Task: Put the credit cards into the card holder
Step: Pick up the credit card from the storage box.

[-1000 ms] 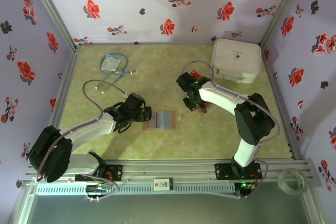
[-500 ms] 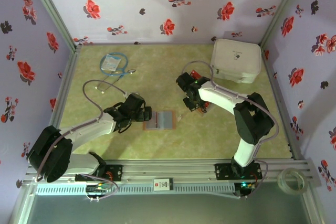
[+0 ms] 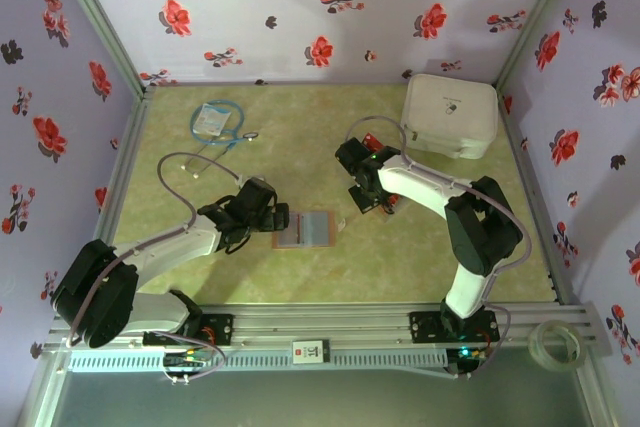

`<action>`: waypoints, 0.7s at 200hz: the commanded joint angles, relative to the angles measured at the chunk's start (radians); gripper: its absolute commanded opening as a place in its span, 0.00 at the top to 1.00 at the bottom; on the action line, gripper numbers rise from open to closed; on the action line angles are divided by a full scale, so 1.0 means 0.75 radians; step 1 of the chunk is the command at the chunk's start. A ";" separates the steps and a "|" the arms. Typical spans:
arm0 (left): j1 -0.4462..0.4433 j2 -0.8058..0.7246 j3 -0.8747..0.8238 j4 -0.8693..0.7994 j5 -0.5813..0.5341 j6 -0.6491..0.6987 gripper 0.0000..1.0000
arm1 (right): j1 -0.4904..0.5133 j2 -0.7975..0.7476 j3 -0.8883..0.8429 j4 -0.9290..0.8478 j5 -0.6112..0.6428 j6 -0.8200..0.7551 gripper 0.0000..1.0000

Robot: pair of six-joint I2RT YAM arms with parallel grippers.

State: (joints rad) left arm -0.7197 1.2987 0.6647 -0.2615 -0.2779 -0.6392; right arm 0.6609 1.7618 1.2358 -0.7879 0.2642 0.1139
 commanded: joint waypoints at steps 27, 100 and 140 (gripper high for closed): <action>0.007 0.007 -0.013 0.011 -0.030 0.038 0.00 | -0.002 -0.054 0.076 -0.099 0.028 -0.039 1.00; 0.007 -0.017 -0.013 -0.011 -0.024 0.076 0.00 | 0.004 -0.310 0.216 -0.137 -0.187 0.068 1.00; 0.006 0.026 0.041 -0.118 0.031 0.131 0.00 | 0.004 -0.477 -0.007 0.235 -0.507 0.357 1.00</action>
State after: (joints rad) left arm -0.7197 1.2987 0.6647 -0.2813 -0.2741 -0.5892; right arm 0.6609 1.4605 1.3388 -0.7895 0.0689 0.2104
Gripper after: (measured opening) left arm 0.997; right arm 0.045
